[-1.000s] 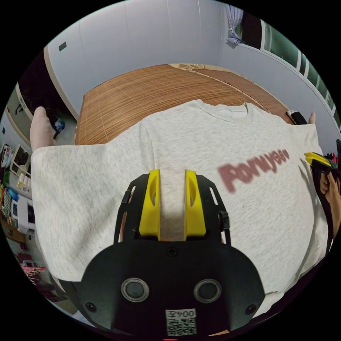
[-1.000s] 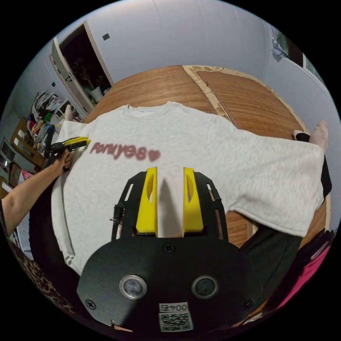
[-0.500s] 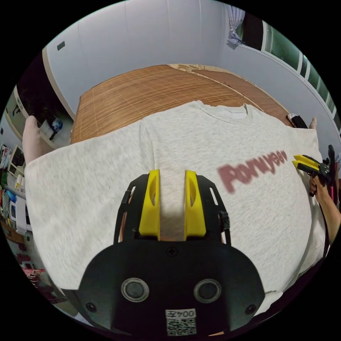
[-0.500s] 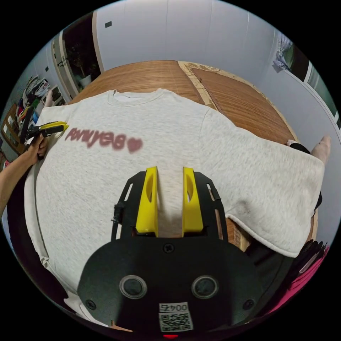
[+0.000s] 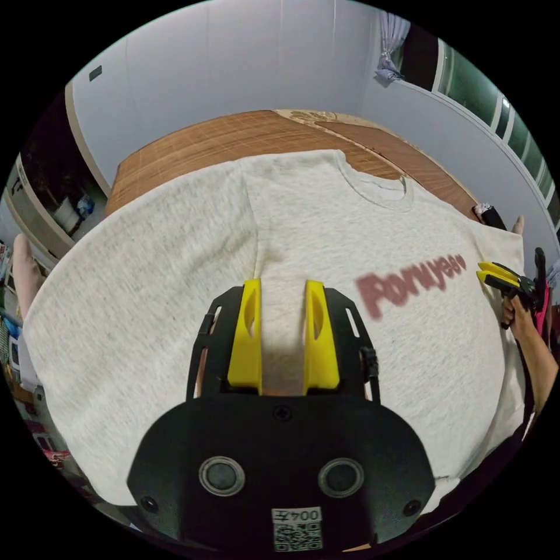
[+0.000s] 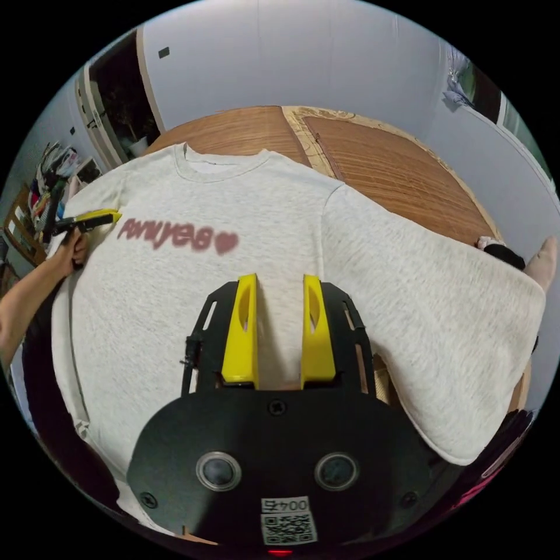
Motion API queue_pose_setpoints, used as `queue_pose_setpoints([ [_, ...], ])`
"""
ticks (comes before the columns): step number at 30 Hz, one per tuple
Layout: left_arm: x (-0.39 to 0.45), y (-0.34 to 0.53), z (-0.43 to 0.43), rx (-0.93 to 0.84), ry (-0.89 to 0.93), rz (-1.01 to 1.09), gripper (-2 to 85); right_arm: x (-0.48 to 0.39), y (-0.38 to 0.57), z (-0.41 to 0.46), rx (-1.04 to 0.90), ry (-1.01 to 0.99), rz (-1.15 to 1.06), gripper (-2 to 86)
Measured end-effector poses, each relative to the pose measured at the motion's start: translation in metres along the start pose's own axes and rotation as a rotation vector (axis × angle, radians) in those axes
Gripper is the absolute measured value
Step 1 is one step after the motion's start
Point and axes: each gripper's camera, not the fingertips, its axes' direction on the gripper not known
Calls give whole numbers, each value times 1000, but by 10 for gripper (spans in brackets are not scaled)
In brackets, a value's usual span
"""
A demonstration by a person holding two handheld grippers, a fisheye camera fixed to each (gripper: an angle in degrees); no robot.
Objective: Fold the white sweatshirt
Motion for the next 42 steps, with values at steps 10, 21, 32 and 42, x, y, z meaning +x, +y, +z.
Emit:
queue_pose_setpoints([
  [10,41,134,-142,-179,550,80,119,-48,141,-130,37,-589,195,112],
  [21,23,327,-320,8,404,-134,127,-255,236,-143,24,-472,-296,133],
  [32,-29,408,-329,177,562,-334,105,-303,223,-110,-97,-339,-376,43],
  [42,-66,474,-425,516,421,-490,92,-358,168,-182,-78,-992,-291,71],
])
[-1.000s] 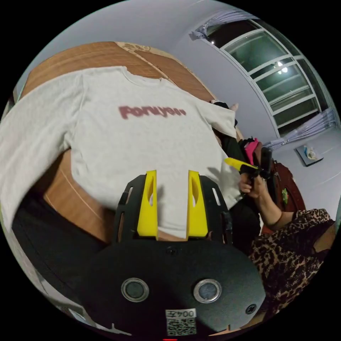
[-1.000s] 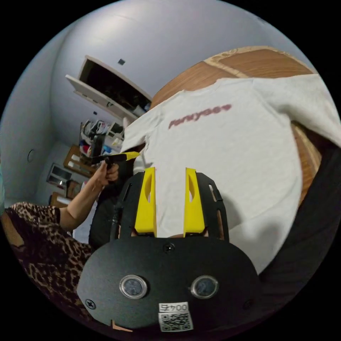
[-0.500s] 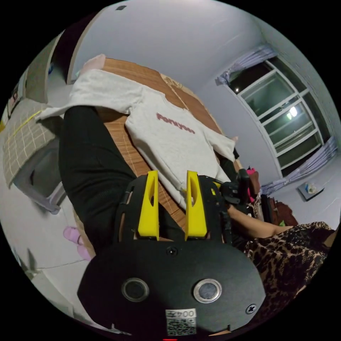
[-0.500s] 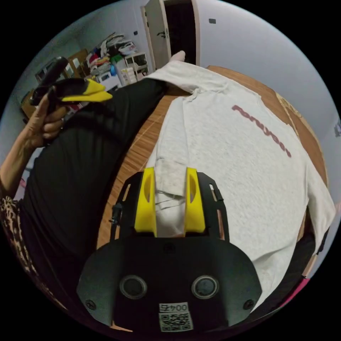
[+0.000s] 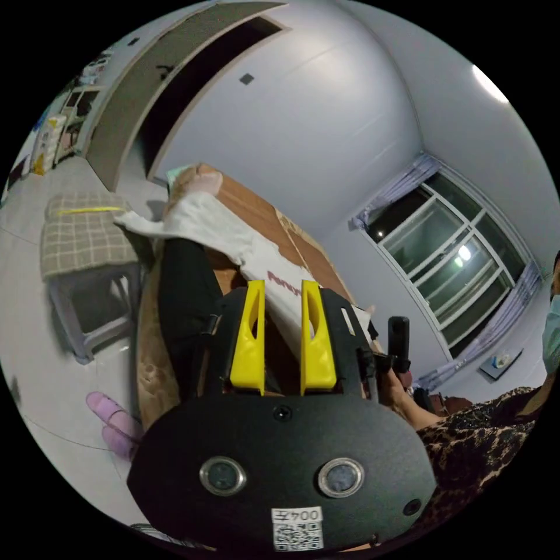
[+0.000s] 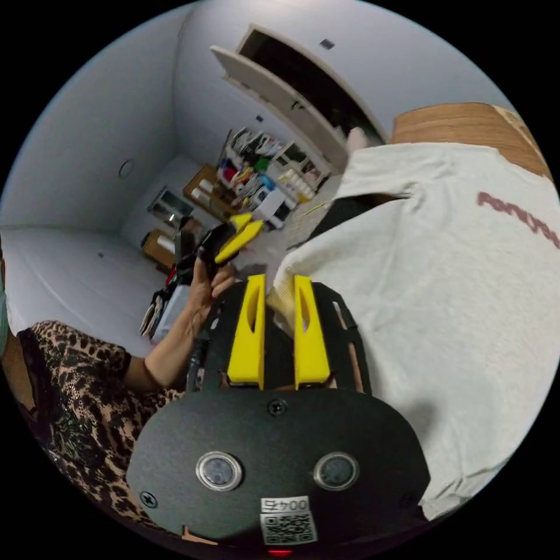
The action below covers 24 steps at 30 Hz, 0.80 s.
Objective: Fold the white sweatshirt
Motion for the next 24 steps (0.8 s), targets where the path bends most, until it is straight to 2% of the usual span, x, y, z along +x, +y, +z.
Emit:
queue_pose_setpoints([
  [3,22,-7,-13,38,8,38,88,-13,-6,25,-50,-49,-46,87],
  [6,65,0,20,-14,80,106,86,-3,1,-2,-26,5,-13,85],
  [9,110,17,98,-167,178,168,92,29,12,-56,-66,276,52,78],
  [11,138,36,175,-302,244,184,105,63,21,-97,-192,590,140,74],
  [12,144,43,195,-330,245,189,108,71,23,-106,-235,641,163,75],
  [14,159,72,268,-432,198,214,113,95,33,-135,-345,726,248,68],
  [17,158,118,338,-528,99,240,109,110,37,-152,-378,752,311,66],
  [20,153,166,386,-643,-96,336,111,118,26,-141,-423,762,316,69],
  [24,151,201,415,-701,-216,382,118,122,2,-95,-563,758,247,86],
])
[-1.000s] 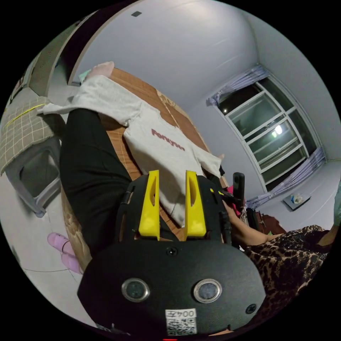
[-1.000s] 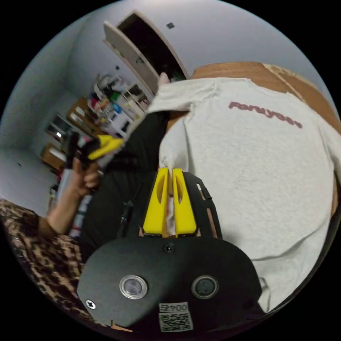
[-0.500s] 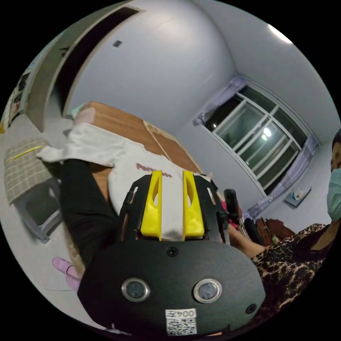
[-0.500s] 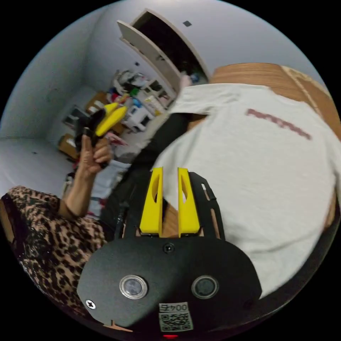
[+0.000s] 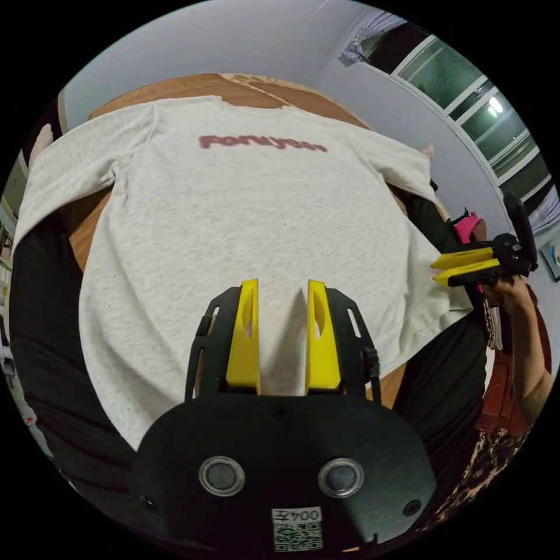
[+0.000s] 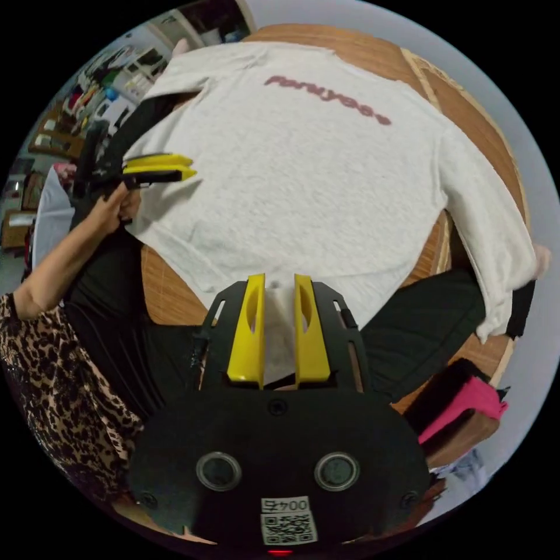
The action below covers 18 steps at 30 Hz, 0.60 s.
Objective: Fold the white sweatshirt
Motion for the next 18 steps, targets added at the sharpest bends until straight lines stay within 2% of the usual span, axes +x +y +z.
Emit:
queue_pose_setpoints([
  [5,24,1,27,-4,-113,8,112,-17,-26,60,-428,166,-125,109],
  [6,27,1,30,-7,-123,13,112,-16,-27,60,-421,155,-124,110],
  [12,53,3,48,-8,-158,52,113,-11,-30,27,-358,69,-78,114],
  [15,64,4,54,-5,-175,68,117,-19,-33,-3,-171,60,-50,112],
  [17,72,5,57,-2,-195,77,119,-26,-40,-14,72,3,11,109],
  [18,74,5,57,-1,-201,80,119,-28,-42,-12,119,-5,31,109],
])
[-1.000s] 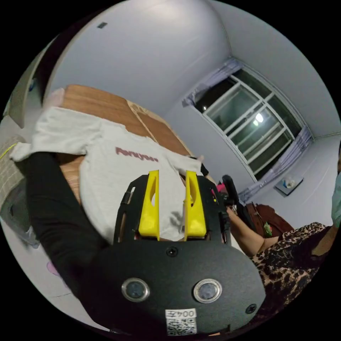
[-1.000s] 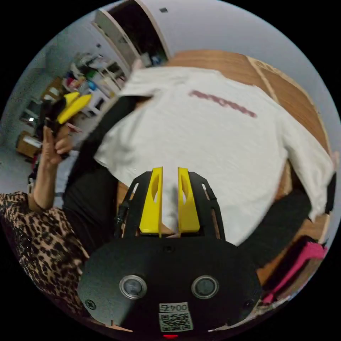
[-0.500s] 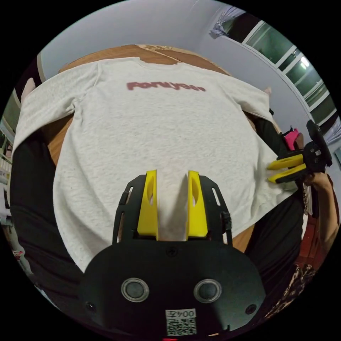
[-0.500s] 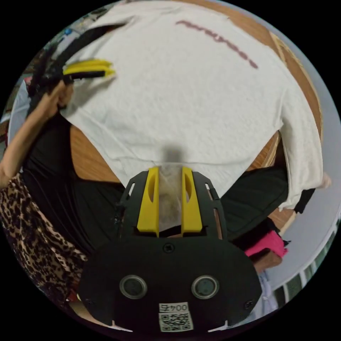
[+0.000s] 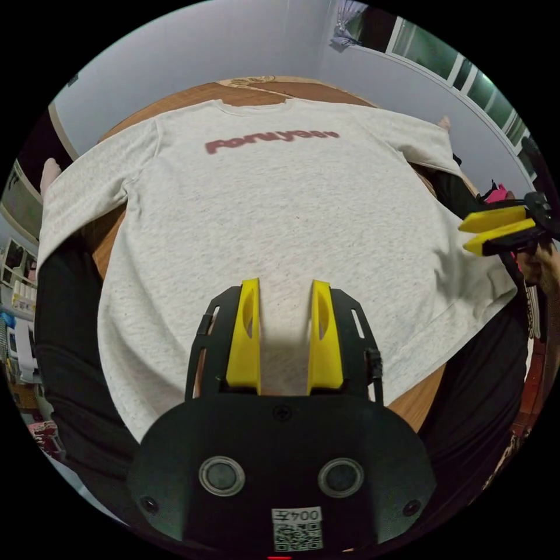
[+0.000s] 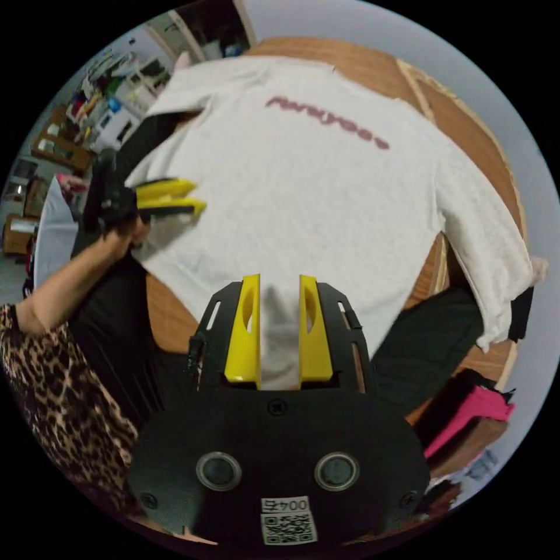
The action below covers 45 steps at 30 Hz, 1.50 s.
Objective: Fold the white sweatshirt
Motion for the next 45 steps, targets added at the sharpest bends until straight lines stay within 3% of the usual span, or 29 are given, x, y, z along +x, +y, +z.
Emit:
queue_pose_setpoints([
  [2,7,1,-1,8,-22,17,121,-16,-7,22,113,10,52,118],
  [8,7,1,-10,17,-6,16,124,-38,-3,91,85,95,100,136],
  [15,4,0,-30,37,-37,41,129,-39,4,94,55,90,97,146],
  [19,-9,-1,-48,46,-35,37,129,-37,6,88,147,185,104,164],
  [22,-19,-2,-64,56,-45,39,129,-29,4,111,95,156,112,167],
  [30,-70,-16,-119,45,-3,-5,133,-26,38,122,195,158,109,166],
  [33,-113,-19,-166,136,154,-81,140,-23,46,126,205,151,121,166],
  [37,-206,-8,-300,485,315,-246,149,-20,58,132,212,149,123,166],
  [41,-364,27,-401,713,274,-548,152,-18,68,137,220,152,124,167],
  [45,-505,61,-419,702,237,-788,146,-17,77,141,226,157,125,167],
])
